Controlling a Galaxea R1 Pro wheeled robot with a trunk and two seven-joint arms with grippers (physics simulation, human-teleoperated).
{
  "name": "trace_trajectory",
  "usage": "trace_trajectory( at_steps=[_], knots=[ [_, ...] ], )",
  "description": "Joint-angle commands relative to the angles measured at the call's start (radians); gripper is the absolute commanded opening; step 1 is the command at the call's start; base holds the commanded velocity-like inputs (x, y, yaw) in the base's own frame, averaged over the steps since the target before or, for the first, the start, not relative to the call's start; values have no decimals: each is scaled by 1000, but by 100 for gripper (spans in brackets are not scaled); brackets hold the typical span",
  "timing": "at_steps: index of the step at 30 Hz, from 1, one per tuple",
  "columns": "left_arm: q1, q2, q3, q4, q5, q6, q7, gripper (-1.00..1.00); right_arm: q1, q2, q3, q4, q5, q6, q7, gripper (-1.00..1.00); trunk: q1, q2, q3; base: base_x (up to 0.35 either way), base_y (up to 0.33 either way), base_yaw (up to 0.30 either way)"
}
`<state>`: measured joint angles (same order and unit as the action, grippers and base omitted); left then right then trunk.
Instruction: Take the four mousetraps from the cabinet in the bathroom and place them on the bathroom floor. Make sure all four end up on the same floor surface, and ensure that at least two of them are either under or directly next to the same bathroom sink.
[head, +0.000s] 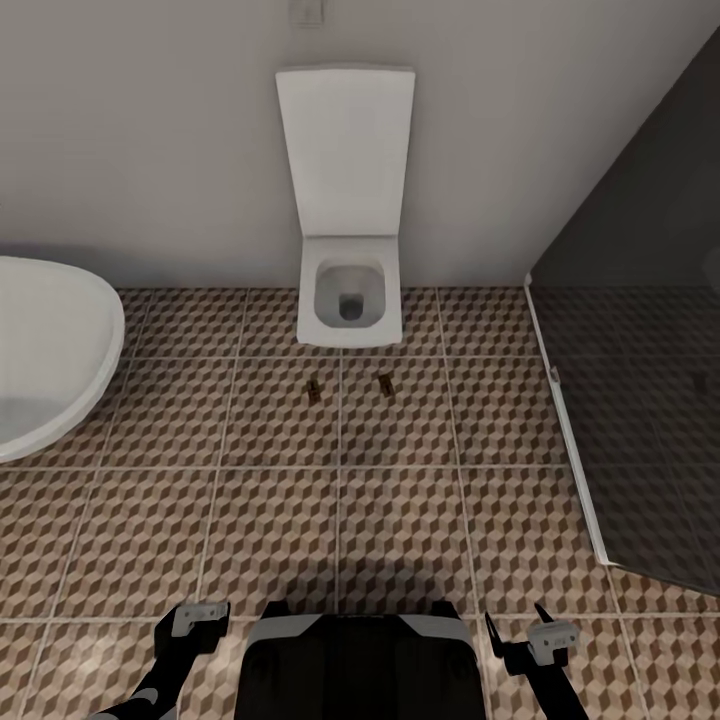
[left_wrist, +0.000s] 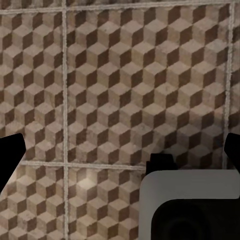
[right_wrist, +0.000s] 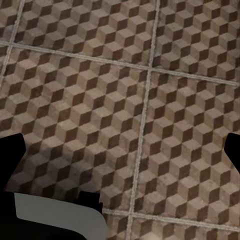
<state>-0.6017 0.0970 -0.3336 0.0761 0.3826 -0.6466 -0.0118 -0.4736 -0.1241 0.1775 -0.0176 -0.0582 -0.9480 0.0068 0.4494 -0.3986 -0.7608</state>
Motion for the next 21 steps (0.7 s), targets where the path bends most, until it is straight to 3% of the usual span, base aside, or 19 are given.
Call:
trace_trajectory(
  at_steps=[1, 21],
  knots=[
    [-1, -1, -8, 4, 7, -5, -1, 100, 0, 0, 7, 1, -6, -3, 1, 100, 1, -1, 1, 0, 0, 0],
    [-1, -2, -8, 4, 7, -5, -1, 100, 0, 0, 7, 1, -6, -3, -1, 100, 1, -1, 14, 0, 0, 0]
  ],
)
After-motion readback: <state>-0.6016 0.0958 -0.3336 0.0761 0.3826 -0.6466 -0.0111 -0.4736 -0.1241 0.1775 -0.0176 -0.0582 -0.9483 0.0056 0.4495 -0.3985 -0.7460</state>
